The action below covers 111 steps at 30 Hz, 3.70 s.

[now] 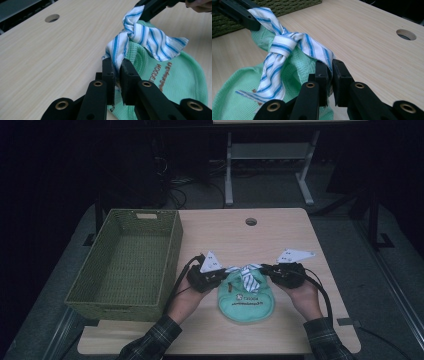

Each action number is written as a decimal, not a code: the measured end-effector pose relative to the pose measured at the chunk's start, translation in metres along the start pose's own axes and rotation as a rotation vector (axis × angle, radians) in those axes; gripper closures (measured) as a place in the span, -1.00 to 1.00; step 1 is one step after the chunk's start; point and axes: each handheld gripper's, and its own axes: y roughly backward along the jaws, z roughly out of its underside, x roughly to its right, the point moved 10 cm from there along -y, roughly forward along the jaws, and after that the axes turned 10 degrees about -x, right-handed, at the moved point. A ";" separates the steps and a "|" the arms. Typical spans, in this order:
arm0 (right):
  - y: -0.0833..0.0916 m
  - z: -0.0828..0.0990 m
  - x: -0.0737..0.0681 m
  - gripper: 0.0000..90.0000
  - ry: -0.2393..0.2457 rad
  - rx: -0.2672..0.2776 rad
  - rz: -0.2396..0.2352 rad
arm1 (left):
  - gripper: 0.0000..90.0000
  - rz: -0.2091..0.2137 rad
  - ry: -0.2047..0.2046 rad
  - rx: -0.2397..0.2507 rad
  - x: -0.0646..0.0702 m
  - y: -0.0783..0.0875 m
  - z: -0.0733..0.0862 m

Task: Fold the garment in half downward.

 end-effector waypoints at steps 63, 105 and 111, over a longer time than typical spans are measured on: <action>0.016 0.025 -0.017 1.00 -0.033 -0.063 -0.159 | 0.99 0.226 0.055 -0.112 0.050 -0.009 0.024; 0.005 0.048 -0.016 1.00 -0.076 -0.092 -0.142 | 0.97 0.168 0.053 -0.097 0.029 -0.011 0.008; -0.012 0.045 -0.016 1.00 -0.063 -0.125 -0.136 | 0.97 0.150 0.054 -0.169 0.028 -0.032 0.023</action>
